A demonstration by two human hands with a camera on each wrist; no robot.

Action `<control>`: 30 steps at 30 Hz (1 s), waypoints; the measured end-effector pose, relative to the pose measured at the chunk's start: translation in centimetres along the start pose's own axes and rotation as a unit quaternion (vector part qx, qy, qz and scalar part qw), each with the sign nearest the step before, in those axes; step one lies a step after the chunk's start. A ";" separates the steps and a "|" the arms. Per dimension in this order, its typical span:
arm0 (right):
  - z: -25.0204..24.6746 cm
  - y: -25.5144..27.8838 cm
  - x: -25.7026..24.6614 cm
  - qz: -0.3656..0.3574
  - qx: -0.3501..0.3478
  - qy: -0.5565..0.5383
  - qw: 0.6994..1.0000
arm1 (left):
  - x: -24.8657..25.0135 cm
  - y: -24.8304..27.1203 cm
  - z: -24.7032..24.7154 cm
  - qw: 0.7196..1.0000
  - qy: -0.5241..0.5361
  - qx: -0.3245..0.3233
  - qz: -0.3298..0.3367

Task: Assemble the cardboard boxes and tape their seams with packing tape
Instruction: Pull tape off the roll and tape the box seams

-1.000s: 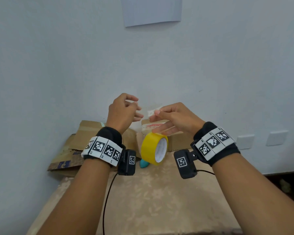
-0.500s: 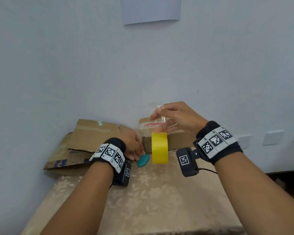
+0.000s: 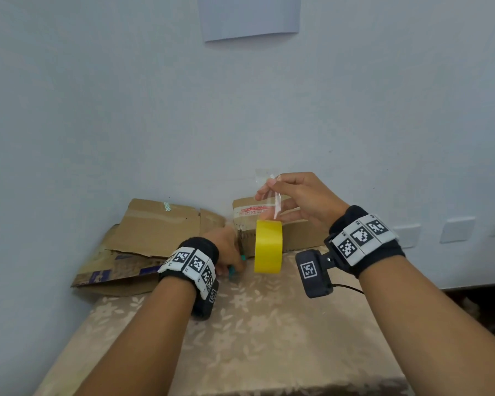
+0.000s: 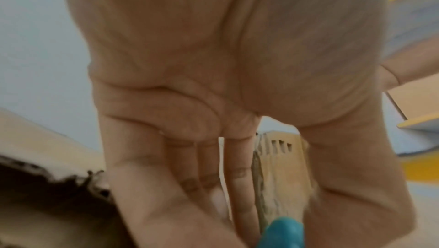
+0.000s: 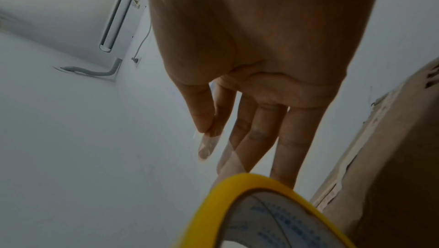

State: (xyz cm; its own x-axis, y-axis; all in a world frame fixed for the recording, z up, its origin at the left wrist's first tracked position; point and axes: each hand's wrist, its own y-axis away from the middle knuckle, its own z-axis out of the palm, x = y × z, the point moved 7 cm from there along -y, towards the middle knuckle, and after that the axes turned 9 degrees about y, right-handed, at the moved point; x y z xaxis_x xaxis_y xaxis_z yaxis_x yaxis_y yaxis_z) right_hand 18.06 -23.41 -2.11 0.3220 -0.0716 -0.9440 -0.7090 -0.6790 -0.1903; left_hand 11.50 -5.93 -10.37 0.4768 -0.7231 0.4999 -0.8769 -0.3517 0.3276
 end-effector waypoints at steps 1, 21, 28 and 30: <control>0.0 0.0 0.0 0.002 0.001 -0.002 1.000 | -0.2 -0.2 0.0 1.000 0.005 0.000 0.001; 2.0 -0.7 2.6 0.008 -0.055 0.047 0.997 | 0.3 3.3 -6.4 0.912 0.385 -0.025 0.136; 1.6 -0.8 2.7 0.017 -0.028 0.045 0.998 | 1.6 4.1 -4.8 0.915 0.363 -0.104 0.144; 1.7 -0.7 2.7 0.025 -0.034 0.027 0.999 | 1.9 4.2 -4.6 0.914 0.358 -0.121 0.149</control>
State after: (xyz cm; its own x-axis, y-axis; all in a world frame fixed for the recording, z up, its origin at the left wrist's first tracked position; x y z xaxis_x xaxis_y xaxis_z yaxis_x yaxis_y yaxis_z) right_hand 18.39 -21.91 -5.02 0.3224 -0.1439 -0.9356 -0.6815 -0.7212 -0.1240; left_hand 8.94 -6.06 -4.40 0.2134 -0.1597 0.9638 -0.9763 0.0008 0.2163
